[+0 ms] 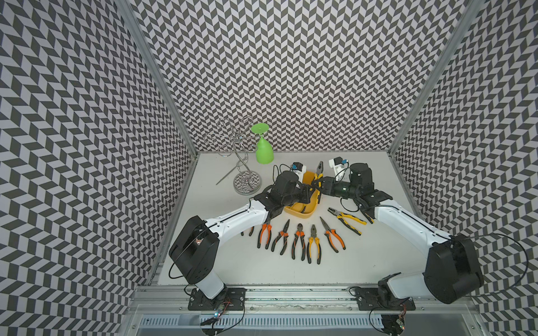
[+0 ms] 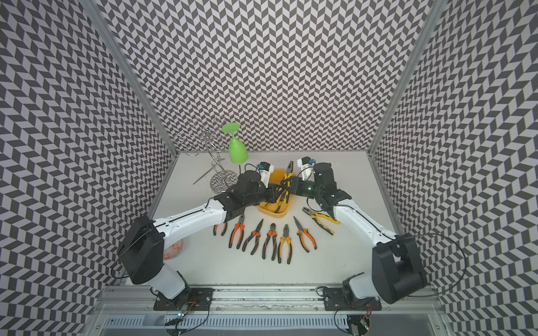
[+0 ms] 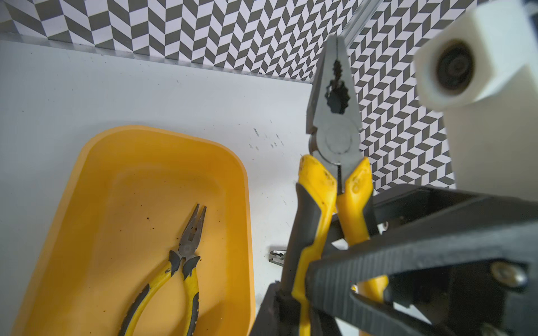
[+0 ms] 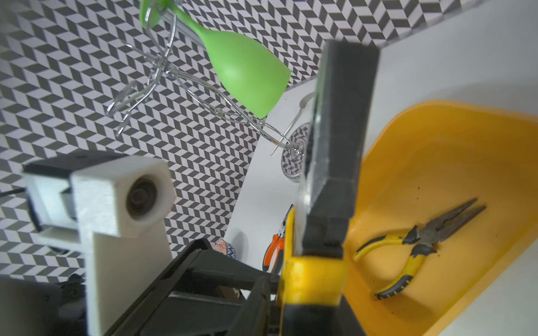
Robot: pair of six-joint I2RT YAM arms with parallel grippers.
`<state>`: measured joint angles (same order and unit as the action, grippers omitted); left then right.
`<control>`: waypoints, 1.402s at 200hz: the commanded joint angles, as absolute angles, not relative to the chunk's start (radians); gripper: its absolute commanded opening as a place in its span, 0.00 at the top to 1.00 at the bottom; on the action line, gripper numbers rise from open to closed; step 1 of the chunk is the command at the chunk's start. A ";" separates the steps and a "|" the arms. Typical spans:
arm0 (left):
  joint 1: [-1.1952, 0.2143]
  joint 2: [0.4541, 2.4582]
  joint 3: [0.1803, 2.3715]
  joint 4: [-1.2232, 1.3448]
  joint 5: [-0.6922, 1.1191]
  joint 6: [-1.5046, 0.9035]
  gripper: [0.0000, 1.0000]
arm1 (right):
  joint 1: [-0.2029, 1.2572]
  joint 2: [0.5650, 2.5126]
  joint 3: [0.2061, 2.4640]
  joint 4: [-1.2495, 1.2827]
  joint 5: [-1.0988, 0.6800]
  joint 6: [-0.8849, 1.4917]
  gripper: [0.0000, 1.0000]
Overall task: Take the pliers out of the storage box
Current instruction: Place the pliers at the center of the board.
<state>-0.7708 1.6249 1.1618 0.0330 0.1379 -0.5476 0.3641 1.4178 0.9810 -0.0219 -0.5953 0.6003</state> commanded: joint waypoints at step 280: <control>-0.785 1.227 0.810 0.255 0.272 -0.032 0.02 | 0.083 1.687 1.232 -0.357 -0.525 0.209 1.00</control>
